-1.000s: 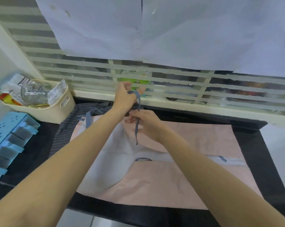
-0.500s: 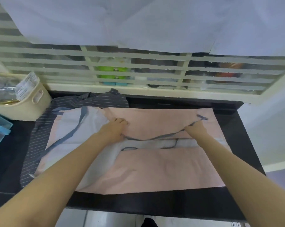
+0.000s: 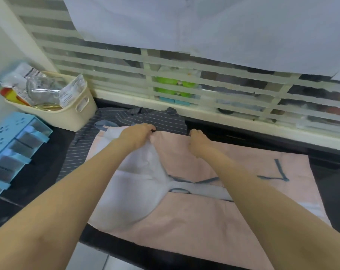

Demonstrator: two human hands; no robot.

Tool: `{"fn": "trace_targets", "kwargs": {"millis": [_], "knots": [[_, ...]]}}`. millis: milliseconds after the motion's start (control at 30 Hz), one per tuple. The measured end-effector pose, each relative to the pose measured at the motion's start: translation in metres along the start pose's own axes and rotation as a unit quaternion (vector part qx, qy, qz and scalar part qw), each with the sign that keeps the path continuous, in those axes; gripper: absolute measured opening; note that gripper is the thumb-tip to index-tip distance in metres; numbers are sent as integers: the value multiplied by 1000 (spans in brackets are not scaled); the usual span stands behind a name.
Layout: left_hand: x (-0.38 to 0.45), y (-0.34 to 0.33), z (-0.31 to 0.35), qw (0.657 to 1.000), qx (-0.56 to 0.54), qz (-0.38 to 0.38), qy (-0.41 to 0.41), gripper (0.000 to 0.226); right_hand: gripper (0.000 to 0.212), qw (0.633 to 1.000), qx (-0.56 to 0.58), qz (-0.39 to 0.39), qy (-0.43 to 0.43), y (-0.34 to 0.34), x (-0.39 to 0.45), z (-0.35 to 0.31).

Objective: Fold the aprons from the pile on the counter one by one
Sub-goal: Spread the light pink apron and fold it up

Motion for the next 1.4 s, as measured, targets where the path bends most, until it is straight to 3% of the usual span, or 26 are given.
{"fn": "trace_targets", "kwargs": {"millis": [133, 267, 367, 467, 500, 567, 633, 733, 867, 967, 1033, 1100, 1233, 1400], "knots": [[13, 1, -10, 996, 83, 25, 1, 30, 38, 999, -37, -17, -22, 2, 7, 16], [10, 7, -33, 992, 54, 92, 64, 20, 19, 999, -16, 33, -16, 13, 9, 21], [12, 9, -37, 991, 74, 10, 111, 29, 21, 1000, -3, 22, -5, 20, 10, 22], [10, 13, -18, 971, 134, -143, 140, 61, 22, 996, 34, -53, -56, 30, 3, 54], [9, 15, -7, 963, 168, -156, 140, 67, 25, 994, 23, -74, -75, 34, -1, 67], [10, 17, 27, 962, 234, -109, 88, 63, 34, 989, -19, -105, -107, 40, -8, 93], [15, 9, 68, 967, 251, -39, -14, 55, 39, 983, -67, -117, -123, 46, -14, 113], [22, -11, 107, 965, 228, -33, -123, 50, 36, 976, -144, -104, -125, 55, -25, 137], [32, -22, 99, 969, 226, -71, -73, 64, 28, 954, -257, -98, -120, 65, -40, 161], [33, -11, 92, 961, 253, -73, -82, 31, 25, 938, -319, -83, -105, 77, -48, 170], [31, 5, 91, 969, 229, -48, -78, 12, 24, 929, -352, -61, -99, 89, -50, 168], [27, 25, 92, 977, 199, -2, -77, 8, 25, 912, -397, -29, -97, 105, -55, 161], [9, 72, 96, 970, 198, 116, -85, 11, 25, 883, -458, 45, -92, 141, -75, 137], [-44, 78, 89, 955, 234, 146, -109, 10, 22, 883, -457, 59, -89, 147, -123, 114]]}}
Point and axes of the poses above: each hand's wrist, its own x-axis towards the middle knuckle, its own y-axis out of the back of the hand, z = x × y, the point moved 4 cm from there along x, towards the middle knuckle, and after that the axes turned 5 degrees about y, right-handed, at the moved point
